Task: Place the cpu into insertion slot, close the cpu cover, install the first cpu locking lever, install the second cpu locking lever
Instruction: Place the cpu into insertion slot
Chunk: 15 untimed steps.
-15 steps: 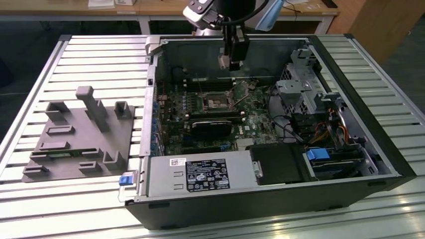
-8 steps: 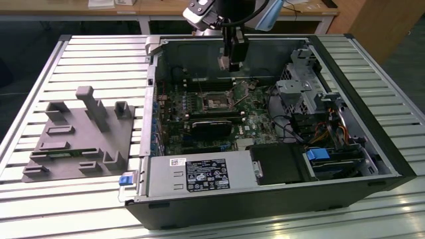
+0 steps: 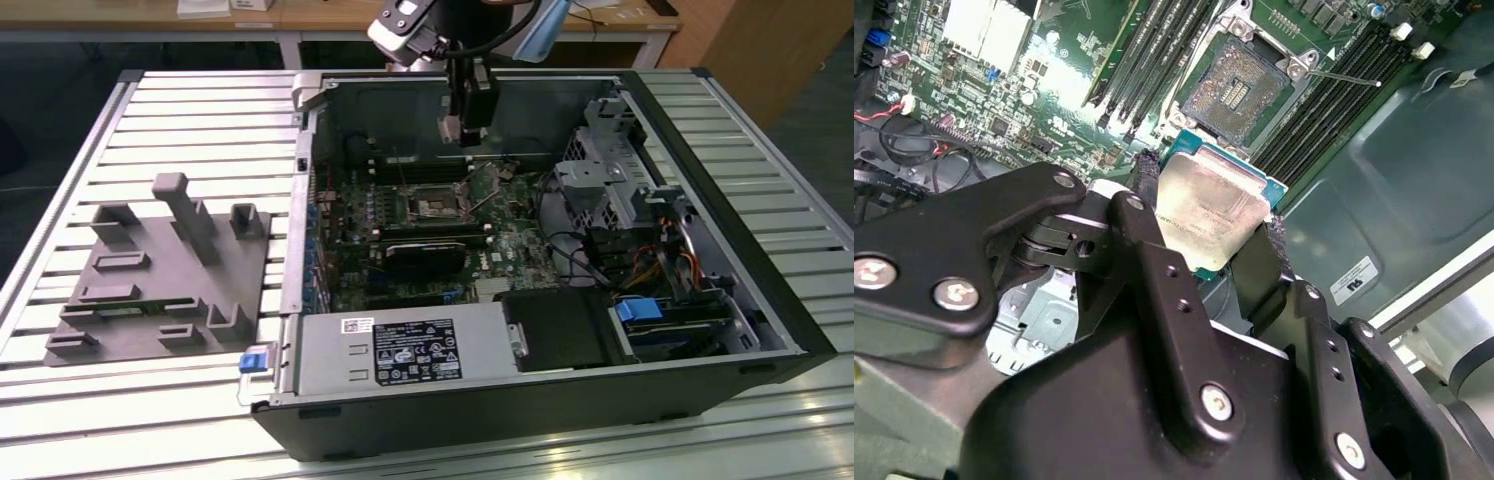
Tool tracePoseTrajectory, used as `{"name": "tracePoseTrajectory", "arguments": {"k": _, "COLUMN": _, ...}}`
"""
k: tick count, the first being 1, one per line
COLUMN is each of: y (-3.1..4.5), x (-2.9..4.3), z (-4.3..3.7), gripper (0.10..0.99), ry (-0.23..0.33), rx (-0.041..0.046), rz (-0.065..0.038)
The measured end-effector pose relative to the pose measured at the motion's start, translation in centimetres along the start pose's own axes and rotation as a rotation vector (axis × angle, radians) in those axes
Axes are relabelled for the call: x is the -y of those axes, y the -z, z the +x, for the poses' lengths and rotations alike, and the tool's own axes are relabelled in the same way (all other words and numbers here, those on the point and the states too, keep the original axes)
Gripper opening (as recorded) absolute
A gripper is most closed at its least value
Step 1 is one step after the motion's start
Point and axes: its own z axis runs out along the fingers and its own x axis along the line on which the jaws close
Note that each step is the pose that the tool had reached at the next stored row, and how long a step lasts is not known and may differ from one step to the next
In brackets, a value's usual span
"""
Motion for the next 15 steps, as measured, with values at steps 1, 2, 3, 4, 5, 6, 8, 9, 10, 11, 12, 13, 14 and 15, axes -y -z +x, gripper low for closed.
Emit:
{"name": "tracePoseTrajectory", "arguments": {"k": 1, "y": -0.08, "x": 0.01, "z": 0.00, "gripper": 0.537, "ry": 0.000, "rx": 0.0005, "rz": 0.000}}
{"name": "tracePoseTrajectory", "arguments": {"k": 2, "y": -0.20, "x": 0.02, "z": 0.00, "gripper": 0.537, "ry": 0.000, "rx": 0.0005, "rz": 0.000}}
{"name": "tracePoseTrajectory", "arguments": {"k": 3, "y": -0.37, "x": 0.03, "z": 0.00, "gripper": 0.537, "ry": 0.000, "rx": 0.0005, "rz": 0.000}}
{"name": "tracePoseTrajectory", "arguments": {"k": 4, "y": -0.56, "x": 0.05, "z": 0.00, "gripper": 0.537, "ry": 0.000, "rx": 0.0005, "rz": 0.000}}
{"name": "tracePoseTrajectory", "arguments": {"k": 5, "y": -0.74, "x": 0.07, "z": 0.00, "gripper": 0.537, "ry": 0.000, "rx": 0.0004, "rz": 0.000}}
{"name": "tracePoseTrajectory", "arguments": {"k": 6, "y": -0.92, "x": 0.09, "z": 0.00, "gripper": 0.537, "ry": 0.000, "rx": 0.0004, "rz": 0.000}}
{"name": "tracePoseTrajectory", "arguments": {"k": 8, "y": -1.27, "x": 0.14, "z": -0.01, "gripper": 0.537, "ry": 0.000, "rx": 0.0005, "rz": 0.000}}
{"name": "tracePoseTrajectory", "arguments": {"k": 9, "y": -1.40, "x": 0.17, "z": -0.01, "gripper": 0.537, "ry": 0.000, "rx": 0.0005, "rz": 0.000}}
{"name": "tracePoseTrajectory", "arguments": {"k": 10, "y": -1.50, "x": 0.19, "z": -0.01, "gripper": 0.537, "ry": 0.000, "rx": 0.0004, "rz": 0.000}}
{"name": "tracePoseTrajectory", "arguments": {"k": 11, "y": -1.57, "x": 0.20, "z": -0.01, "gripper": 0.537, "ry": 0.000, "rx": 0.0004, "rz": 0.000}}
{"name": "tracePoseTrajectory", "arguments": {"k": 12, "y": -1.63, "x": 0.21, "z": -0.02, "gripper": 0.537, "ry": 0.000, "rx": 0.0004, "rz": 0.000}}
{"name": "tracePoseTrajectory", "arguments": {"k": 13, "y": -1.70, "x": 0.22, "z": -0.02, "gripper": 0.537, "ry": 0.000, "rx": 0.0004, "rz": 0.000}}
{"name": "tracePoseTrajectory", "arguments": {"k": 14, "y": -1.77, "x": 0.23, "z": -0.02, "gripper": 0.537, "ry": 0.000, "rx": 0.0005, "rz": 0.000}}
{"name": "tracePoseTrajectory", "arguments": {"k": 15, "y": -1.83, "x": 0.24, "z": -0.02, "gripper": 0.537, "ry": 0.000, "rx": 0.0005, "rz": 0.000}}
